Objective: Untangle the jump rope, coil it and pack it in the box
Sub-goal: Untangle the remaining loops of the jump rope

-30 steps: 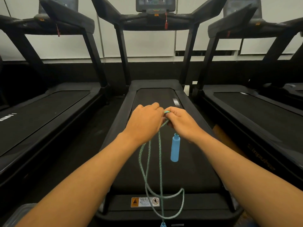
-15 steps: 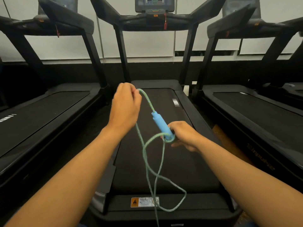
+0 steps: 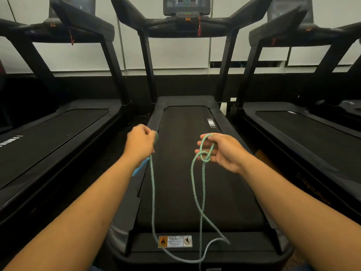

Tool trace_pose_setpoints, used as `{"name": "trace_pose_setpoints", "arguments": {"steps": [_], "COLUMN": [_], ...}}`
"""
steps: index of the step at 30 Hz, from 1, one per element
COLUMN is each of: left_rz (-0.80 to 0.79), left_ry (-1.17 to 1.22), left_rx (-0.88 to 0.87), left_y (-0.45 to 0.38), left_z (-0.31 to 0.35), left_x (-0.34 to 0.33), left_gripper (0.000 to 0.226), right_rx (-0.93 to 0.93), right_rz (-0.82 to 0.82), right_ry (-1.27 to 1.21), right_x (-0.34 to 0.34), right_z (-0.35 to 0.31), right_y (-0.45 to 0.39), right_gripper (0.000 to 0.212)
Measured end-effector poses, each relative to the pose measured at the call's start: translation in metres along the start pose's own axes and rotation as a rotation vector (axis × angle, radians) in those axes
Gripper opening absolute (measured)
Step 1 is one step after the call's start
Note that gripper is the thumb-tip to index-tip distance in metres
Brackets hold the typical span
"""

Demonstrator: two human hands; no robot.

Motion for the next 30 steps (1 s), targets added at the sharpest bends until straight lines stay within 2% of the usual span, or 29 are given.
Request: {"name": "trace_pose_setpoints", "arguments": {"steps": [7,14,17,20,23,27,30], "left_rz": [-0.318,-0.709,-0.694,-0.666,-0.506,-0.415,-0.349], "left_ry": [-0.118,-0.002,0.047,0.278,0.318,0.385,0.427], "left_rx": [-0.033,-0.047,-0.076,-0.059,-0.135,-0.13,-0.083], "left_y": [0.03,0.063,0.059,0.061,0.059,0.058,0.053], "left_z": [-0.002,0.016,0.025,0.035,0.039,0.04,0.038], "left_x": [-0.063,-0.085,-0.075,-0.07,-0.07,-0.072,-0.069], "left_gripper": [0.014,0.017,0.025,0.016,0.008,0.004,0.009], "right_rx": [0.221,0.191,0.164,0.175,0.17,0.147,0.162], "right_rz": [0.096,-0.008,0.003,-0.003,-0.018,-0.047,-0.036], "right_ry": [0.392,0.281,0.231,0.19,0.082,-0.058,-0.025], "right_x": [-0.008,-0.02,-0.017,-0.019,-0.022,-0.027,-0.023], "right_z": [-0.02,-0.019,-0.02,-0.022,-0.021,-0.018,-0.022], "right_y": [-0.004,0.005,0.007,0.01,0.009,0.011,0.013], "right_gripper": [0.027,0.018,0.02,0.021,0.016,0.004,0.015]}}
Point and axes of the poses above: each hand's wrist, its own y-axis away from the middle knuckle, its own x-axis out of the back of the hand, z = x × y, the point moved 7 cm from there along -y, towards the middle knuckle, and after that the axes turned 1 degree about -x, right-handed, at the moved point
